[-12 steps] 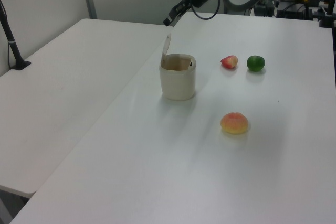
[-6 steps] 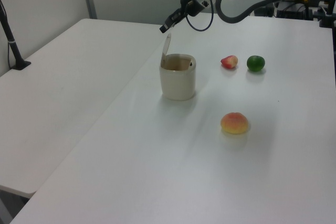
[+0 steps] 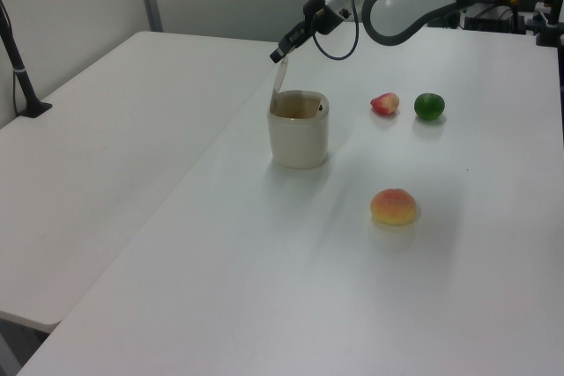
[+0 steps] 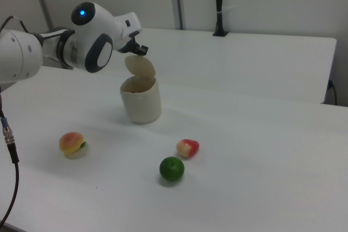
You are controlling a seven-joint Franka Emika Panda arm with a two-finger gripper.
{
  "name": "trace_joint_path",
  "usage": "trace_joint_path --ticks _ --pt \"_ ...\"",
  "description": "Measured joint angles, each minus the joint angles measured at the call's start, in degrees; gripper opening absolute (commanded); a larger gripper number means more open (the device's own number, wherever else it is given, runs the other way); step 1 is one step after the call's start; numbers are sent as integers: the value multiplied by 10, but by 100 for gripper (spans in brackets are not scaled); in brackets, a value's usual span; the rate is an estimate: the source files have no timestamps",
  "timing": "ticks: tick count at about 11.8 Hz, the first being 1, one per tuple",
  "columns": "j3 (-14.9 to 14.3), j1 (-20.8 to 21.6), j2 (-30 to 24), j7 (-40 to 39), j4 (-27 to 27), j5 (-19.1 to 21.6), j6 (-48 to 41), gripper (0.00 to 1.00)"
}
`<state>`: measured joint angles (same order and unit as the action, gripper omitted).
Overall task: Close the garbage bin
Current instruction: 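Push the open lid down with the gripper fingertips onto the bin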
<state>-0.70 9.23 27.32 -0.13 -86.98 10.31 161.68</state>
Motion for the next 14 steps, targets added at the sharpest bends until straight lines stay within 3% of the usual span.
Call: trace_joint_path --ticks 14 --pt "0 -1 -17 0 -15 -2 -143 0"
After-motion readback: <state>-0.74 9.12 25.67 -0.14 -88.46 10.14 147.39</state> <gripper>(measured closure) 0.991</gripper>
